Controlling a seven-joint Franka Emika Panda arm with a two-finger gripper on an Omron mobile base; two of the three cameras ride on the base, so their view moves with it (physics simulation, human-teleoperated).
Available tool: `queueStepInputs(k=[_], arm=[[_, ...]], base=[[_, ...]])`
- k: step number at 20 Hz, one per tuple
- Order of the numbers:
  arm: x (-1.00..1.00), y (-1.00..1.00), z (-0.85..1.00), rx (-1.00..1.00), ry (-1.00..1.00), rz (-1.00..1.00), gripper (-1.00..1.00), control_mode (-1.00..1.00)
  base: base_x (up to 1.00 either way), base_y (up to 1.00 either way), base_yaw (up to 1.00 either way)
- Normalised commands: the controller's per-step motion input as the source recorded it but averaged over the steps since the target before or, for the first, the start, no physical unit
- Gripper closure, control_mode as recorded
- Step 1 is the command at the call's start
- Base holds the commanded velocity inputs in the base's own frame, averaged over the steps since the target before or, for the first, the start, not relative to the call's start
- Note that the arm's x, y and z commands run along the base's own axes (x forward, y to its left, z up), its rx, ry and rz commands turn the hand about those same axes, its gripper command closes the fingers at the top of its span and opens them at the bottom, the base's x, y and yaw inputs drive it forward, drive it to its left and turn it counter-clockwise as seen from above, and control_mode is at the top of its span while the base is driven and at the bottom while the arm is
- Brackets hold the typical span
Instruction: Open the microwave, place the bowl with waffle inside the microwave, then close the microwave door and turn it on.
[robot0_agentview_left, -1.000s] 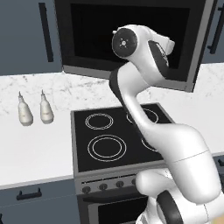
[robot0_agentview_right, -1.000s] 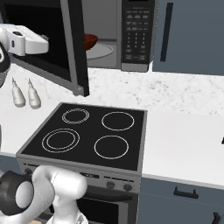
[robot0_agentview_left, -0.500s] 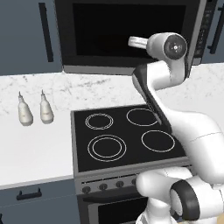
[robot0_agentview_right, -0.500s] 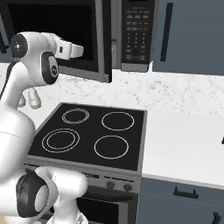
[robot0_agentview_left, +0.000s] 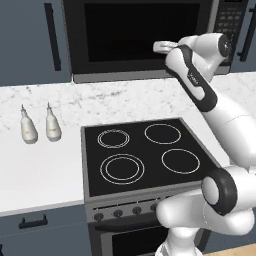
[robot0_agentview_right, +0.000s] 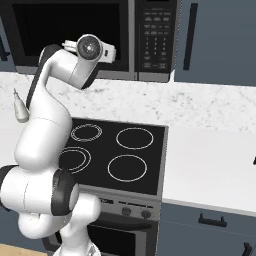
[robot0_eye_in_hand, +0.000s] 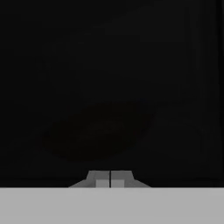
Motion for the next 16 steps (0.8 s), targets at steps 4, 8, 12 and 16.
queueStepInputs(k=[4,8,12,16], arm=[[0.3,0.02,0.05,0.0,0.01,0.12,1.0,-1.0],[0.11,0.14,-0.12,-0.04,-0.04,0.01,1.0,-1.0],[-0.05,0.08,-0.01,-0.02,-0.1,-0.01,1.0,-1.0],[-0.02,0.08,0.0,0.0,0.0,-0.09,1.0,-1.0]], base=[[0.0,0.0,0.0],[0.0,0.0,0.0],[0.0,0.0,0.0],[0.0,0.0,0.0]])
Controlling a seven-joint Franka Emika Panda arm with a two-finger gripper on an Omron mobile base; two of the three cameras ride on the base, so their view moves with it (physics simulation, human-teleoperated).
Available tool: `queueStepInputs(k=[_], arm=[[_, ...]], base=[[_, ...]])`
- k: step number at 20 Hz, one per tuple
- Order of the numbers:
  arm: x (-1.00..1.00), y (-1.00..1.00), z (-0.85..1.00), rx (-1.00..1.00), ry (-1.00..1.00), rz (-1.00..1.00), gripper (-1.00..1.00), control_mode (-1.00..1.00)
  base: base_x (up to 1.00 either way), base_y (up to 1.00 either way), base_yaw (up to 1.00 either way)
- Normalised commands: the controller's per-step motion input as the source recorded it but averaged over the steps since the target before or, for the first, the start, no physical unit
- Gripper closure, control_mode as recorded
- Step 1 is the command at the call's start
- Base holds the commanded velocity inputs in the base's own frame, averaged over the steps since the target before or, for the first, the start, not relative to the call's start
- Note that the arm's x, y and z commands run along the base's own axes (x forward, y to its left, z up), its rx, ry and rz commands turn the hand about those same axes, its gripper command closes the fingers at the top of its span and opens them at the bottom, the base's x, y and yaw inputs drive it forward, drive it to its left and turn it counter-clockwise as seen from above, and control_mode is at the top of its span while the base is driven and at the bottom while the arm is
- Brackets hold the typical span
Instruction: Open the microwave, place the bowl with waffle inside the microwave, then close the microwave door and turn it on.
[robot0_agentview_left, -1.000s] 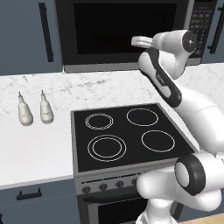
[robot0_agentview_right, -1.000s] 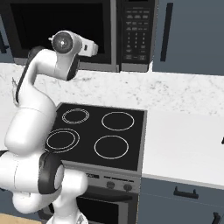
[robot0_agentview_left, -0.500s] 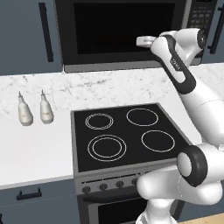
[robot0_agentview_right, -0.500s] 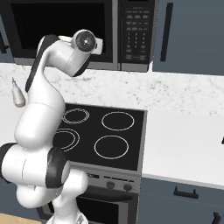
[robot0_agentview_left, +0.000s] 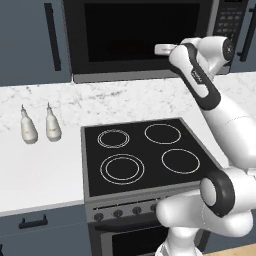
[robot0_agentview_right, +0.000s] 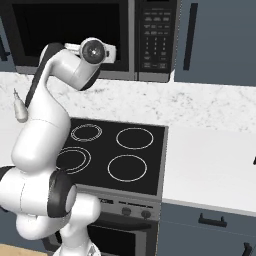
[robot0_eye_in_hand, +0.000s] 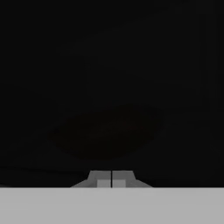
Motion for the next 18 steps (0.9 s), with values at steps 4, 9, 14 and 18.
queueStepInputs(k=[4,9,14,18], arm=[[-0.49,-0.06,0.21,0.03,0.01,-0.11,1.0,-1.0],[-1.0,-0.28,0.16,0.05,0.02,-0.14,1.0,-1.0],[-0.96,-0.49,0.03,0.16,0.0,-0.24,1.0,-1.0],[-0.76,-0.45,0.0,0.17,0.0,-0.16,1.0,-1.0]], base=[[0.0,0.0,0.0],[0.0,0.0,0.0],[0.0,0.0,0.0],[0.0,0.0,0.0]])
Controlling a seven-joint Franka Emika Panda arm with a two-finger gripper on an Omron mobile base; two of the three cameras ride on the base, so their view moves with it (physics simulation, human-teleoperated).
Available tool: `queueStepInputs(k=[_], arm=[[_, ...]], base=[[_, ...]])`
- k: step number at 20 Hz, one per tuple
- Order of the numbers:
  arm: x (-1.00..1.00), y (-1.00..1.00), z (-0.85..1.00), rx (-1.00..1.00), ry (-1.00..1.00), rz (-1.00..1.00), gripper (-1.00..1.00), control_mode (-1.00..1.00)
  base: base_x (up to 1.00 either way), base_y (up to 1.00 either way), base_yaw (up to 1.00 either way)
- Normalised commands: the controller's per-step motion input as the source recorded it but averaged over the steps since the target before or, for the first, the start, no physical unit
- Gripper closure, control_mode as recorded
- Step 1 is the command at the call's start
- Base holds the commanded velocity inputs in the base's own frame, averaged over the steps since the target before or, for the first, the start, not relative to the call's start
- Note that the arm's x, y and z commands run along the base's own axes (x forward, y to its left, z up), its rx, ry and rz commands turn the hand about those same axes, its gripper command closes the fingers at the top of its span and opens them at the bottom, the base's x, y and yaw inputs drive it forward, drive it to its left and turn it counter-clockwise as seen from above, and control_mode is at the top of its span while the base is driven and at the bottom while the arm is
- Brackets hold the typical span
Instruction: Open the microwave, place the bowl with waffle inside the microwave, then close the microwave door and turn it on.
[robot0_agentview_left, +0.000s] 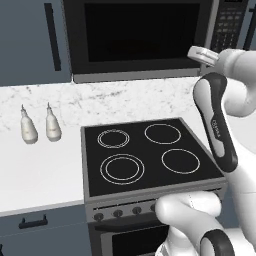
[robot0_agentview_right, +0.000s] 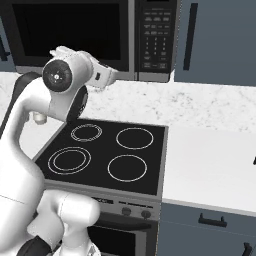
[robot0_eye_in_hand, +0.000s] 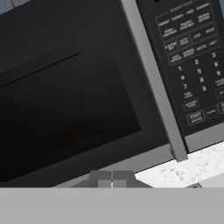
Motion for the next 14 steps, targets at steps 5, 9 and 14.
queueStepInputs(k=[5,9,14], arm=[[-0.05,-0.36,0.0,0.13,0.0,-0.01,1.0,-1.0],[-0.17,-0.56,0.0,0.28,0.02,0.0,1.0,-1.0],[-0.25,-0.57,-0.03,0.39,0.04,-0.11,1.0,-1.0]], base=[[0.0,0.0,0.0],[0.0,0.0,0.0],[0.0,0.0,0.0]])
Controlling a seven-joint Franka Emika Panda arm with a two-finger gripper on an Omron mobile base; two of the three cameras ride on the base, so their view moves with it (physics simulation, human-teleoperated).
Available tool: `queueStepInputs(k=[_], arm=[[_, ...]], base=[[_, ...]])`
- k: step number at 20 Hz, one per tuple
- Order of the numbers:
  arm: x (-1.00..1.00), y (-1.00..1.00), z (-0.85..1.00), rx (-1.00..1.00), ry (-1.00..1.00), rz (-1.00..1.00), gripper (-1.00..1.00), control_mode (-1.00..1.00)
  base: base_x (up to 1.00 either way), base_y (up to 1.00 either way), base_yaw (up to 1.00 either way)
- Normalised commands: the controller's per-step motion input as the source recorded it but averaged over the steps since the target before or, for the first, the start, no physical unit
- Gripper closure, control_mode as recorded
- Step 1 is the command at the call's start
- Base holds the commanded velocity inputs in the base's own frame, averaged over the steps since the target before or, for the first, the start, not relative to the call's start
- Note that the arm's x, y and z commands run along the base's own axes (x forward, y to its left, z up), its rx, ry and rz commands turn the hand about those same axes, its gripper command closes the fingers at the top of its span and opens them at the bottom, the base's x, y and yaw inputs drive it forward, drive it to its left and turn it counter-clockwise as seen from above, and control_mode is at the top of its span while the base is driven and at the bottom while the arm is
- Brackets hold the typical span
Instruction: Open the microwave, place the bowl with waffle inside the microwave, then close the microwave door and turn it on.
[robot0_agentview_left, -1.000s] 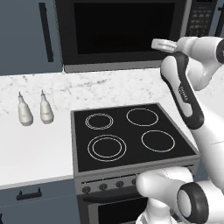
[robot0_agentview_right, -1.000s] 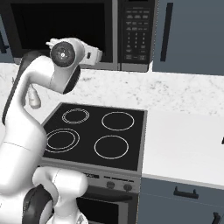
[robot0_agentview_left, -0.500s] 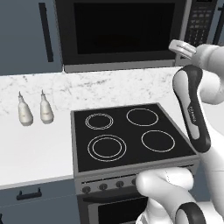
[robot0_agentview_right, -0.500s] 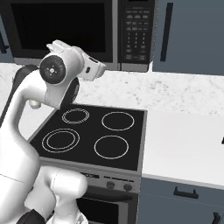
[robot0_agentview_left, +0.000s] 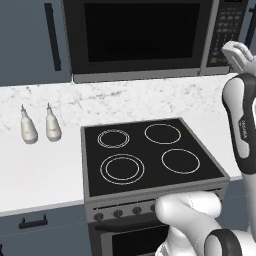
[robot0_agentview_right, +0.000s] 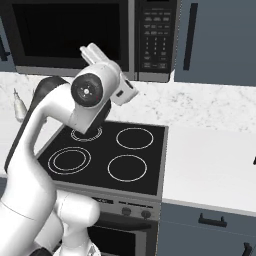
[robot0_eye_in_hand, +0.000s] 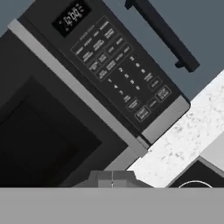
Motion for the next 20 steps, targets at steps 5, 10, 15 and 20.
queueStepInputs(k=[5,10,15,20], arm=[[0.01,-0.52,-0.15,0.32,0.08,-0.06,1.0,-1.0],[0.05,-0.17,-0.31,0.17,-0.04,0.0,1.0,-1.0],[0.12,0.0,-0.16,0.09,-0.01,0.0,1.0,-1.0],[0.25,0.0,0.01,0.1,-0.04,0.0,1.0,-1.0]], base=[[0.0,0.0,0.0],[0.0,0.0,0.0],[0.0,0.0,0.0],[0.0,0.0,0.0]])
